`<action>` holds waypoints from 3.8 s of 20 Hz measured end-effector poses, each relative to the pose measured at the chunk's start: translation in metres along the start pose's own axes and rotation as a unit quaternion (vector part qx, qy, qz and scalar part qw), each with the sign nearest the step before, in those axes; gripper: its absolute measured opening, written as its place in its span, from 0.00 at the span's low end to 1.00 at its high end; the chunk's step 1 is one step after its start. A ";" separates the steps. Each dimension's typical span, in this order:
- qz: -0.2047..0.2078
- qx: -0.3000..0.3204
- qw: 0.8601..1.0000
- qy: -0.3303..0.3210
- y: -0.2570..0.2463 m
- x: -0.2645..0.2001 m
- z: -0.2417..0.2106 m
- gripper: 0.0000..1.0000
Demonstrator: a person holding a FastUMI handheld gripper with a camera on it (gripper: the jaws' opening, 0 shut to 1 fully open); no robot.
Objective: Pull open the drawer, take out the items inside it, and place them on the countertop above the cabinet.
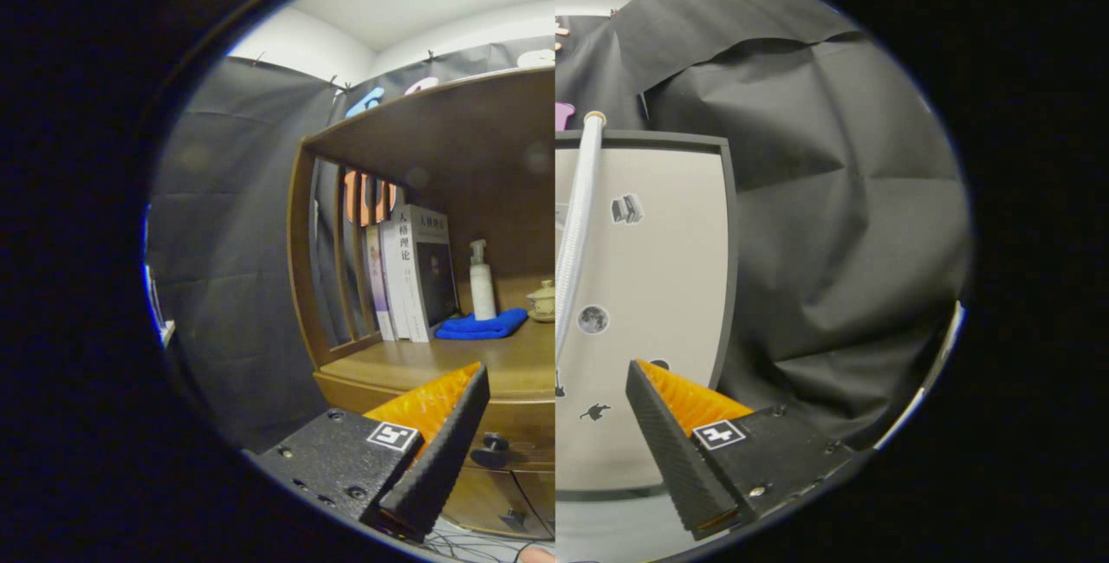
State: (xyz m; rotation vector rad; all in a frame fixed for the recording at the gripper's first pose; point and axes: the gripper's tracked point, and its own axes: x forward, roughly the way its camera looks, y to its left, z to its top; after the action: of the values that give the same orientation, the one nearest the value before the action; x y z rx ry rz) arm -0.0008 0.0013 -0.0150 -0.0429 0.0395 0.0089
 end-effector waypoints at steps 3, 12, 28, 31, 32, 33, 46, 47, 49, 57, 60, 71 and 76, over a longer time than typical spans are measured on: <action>-0.001 0.001 1.000 0.007 0.000 0.001 -0.002 1.00; 0.004 -0.006 1.000 0.017 0.005 0.003 -0.014 1.00; 0.012 -0.006 0.993 0.119 0.054 0.067 -0.128 1.00; 0.014 -0.005 0.990 0.142 0.054 0.076 -0.151 1.00; 0.015 -0.006 0.989 0.146 0.054 0.078 -0.155 1.00; 0.015 -0.006 0.989 0.144 0.053 0.081 -0.156 1.00; 0.013 -0.008 0.988 0.155 0.056 0.089 -0.170 0.76; 0.014 -0.009 0.988 0.156 0.056 0.090 -0.169 0.75; 0.015 -0.012 0.988 0.154 0.055 0.089 -0.169 0.73; 0.016 -0.009 0.989 0.147 0.055 0.081 -0.169 0.69; 0.015 -0.006 0.989 0.149 0.053 0.068 -0.169 0.69; 0.014 -0.006 0.988 0.151 0.054 -0.016 -0.174 0.69; 0.015 -0.006 0.988 0.151 0.053 -0.043 -0.177 0.69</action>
State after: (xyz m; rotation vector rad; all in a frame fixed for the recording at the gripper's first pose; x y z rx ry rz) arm -0.0517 0.0461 -0.1926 -0.0555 0.3431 0.0326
